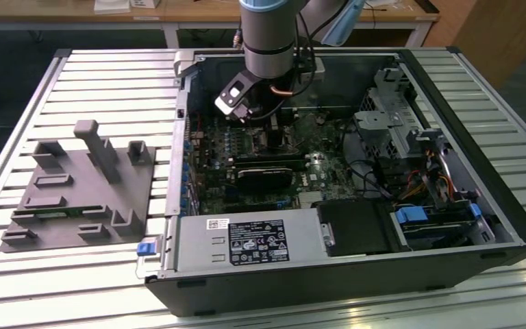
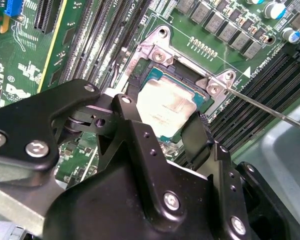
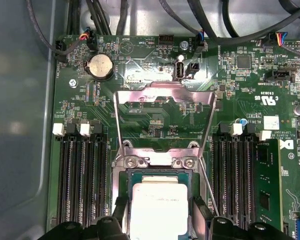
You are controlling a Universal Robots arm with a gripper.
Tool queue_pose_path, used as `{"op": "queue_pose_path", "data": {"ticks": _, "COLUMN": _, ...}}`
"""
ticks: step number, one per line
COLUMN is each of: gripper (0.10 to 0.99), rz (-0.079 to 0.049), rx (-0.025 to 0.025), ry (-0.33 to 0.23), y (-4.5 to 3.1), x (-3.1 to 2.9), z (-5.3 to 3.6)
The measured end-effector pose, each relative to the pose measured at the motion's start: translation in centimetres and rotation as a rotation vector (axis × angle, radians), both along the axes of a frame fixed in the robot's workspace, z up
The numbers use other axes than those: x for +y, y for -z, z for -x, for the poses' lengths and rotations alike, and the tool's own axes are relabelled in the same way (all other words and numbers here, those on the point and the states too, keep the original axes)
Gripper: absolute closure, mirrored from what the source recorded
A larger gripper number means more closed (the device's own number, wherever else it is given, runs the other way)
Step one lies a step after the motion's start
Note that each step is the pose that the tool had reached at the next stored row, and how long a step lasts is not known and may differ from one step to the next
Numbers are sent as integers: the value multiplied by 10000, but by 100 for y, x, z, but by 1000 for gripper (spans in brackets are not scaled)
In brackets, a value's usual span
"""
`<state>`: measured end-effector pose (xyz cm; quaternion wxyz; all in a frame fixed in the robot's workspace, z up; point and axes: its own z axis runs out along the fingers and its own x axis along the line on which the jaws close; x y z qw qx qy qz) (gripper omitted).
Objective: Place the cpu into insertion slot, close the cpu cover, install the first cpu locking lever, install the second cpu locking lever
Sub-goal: 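Place the cpu into insertion slot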
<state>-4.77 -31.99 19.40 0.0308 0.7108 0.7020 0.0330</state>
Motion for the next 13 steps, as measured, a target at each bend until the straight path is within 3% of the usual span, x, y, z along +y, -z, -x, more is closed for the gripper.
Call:
{"op": "queue_pose_path", "data": {"ticks": 6, "gripper": 471, "rz": 0, "rx": 0, "ry": 0, "y": -75, "x": 0, "z": 0}}
{"op": "queue_pose_path", "data": {"ticks": 13, "gripper": 471, "rz": 0, "rx": 0, "ry": 0, "y": -78, "x": 0, "z": 0}}
